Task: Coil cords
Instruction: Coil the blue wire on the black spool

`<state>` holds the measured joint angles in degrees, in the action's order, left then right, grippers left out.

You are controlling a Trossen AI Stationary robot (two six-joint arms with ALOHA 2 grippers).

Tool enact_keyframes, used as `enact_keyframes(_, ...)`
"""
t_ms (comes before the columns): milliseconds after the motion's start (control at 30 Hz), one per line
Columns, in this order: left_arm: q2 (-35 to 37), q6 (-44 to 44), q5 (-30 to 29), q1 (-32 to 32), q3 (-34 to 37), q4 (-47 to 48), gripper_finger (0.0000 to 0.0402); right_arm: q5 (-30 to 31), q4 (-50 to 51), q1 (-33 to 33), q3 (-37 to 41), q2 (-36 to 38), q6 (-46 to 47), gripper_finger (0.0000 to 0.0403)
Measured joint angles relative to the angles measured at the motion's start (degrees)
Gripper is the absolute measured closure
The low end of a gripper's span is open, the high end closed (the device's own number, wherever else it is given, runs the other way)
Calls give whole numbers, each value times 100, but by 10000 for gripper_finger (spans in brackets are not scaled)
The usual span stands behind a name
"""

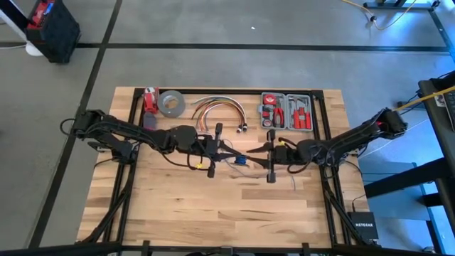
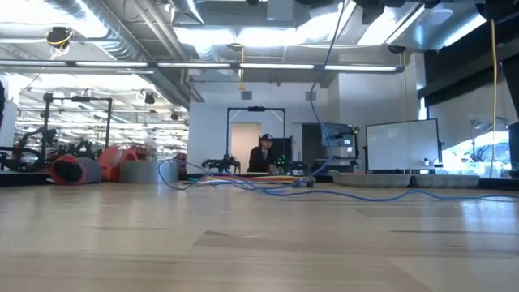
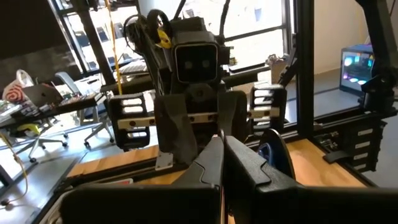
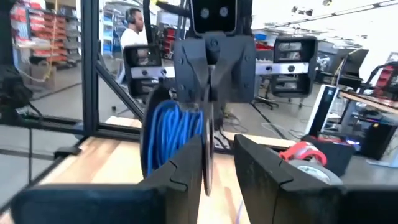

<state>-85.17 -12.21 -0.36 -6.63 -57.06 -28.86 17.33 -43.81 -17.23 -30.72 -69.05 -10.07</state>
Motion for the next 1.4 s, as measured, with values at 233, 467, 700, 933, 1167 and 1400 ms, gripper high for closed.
enact_keyframes(233, 0, 29, 0, -18, -2, -28, 401, -1, -274, 0, 0, -10, -298, 308)
enact_keyframes(467, -22, 61, 0, -18, -2, 9, 401, -4, -104, 0, 0, -25, -84, 328)
enact_keyframes(700, -24, 151, 13, -18, 0, -164, 392, -46, -170, 0, 0, -10, -241, 386)
enact_keyframes(933, 218, 281, -841, 116, -2, 266, 338, 794, 99, -106, 2, 624, -619, 393)
enact_keyframes(1167, 257, 534, -1359, 143, 72, 1078, 274, 2623, 343, -570, 2, 1543, -1652, 397)
enact_keyframes(1400, -984, 248, -1409, 271, -222, 479, 270, 2727, 396, -564, 4, 1466, -1720, 398)
